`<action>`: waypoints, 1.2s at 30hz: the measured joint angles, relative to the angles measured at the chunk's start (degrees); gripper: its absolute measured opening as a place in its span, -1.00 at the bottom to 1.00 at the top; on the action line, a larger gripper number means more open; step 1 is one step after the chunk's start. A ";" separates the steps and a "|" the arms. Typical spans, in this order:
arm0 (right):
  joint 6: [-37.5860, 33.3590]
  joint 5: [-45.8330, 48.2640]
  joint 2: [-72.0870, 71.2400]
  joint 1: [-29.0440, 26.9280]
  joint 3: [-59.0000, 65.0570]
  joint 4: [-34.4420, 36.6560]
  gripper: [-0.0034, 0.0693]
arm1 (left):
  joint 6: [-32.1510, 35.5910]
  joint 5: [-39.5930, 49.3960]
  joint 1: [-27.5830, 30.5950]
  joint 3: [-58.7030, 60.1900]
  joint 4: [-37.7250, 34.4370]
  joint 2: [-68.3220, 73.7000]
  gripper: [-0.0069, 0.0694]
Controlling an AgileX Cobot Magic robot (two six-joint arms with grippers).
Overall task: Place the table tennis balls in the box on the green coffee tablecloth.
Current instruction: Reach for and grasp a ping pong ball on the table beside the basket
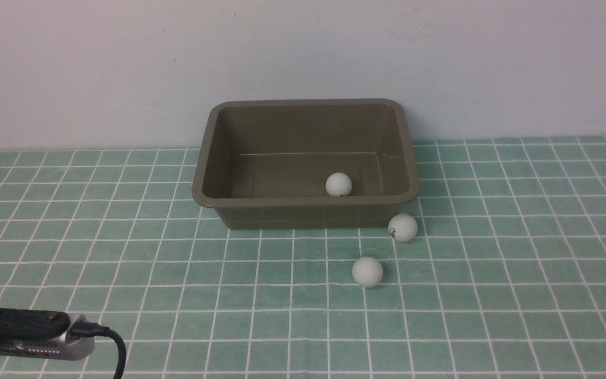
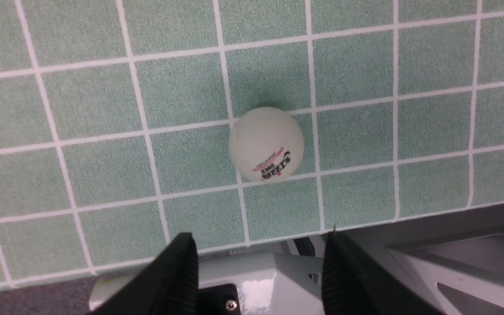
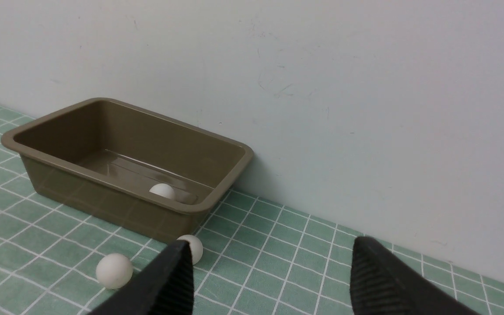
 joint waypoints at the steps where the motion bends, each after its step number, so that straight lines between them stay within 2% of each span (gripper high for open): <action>1: 0.00 0.00 0.00 0.00 0.00 0.00 0.31 | 0.12 0.00 0.00 0.00 0.00 0.00 0.10; 4: 0.00 0.00 0.00 0.00 0.00 0.00 0.31 | 1.77 0.00 0.00 0.00 -0.21 0.00 0.15; 11: 0.00 0.00 0.00 0.00 0.00 0.00 0.31 | 7.48 -0.18 0.00 1.71 -2.83 0.54 0.38; 24: 0.00 0.00 0.00 0.00 0.00 0.00 0.31 | 21.35 -0.52 0.00 2.68 -4.44 1.40 0.39; 36: 0.00 0.00 0.00 0.00 0.00 0.00 0.31 | 22.81 -6.75 0.00 4.99 -3.77 11.29 0.39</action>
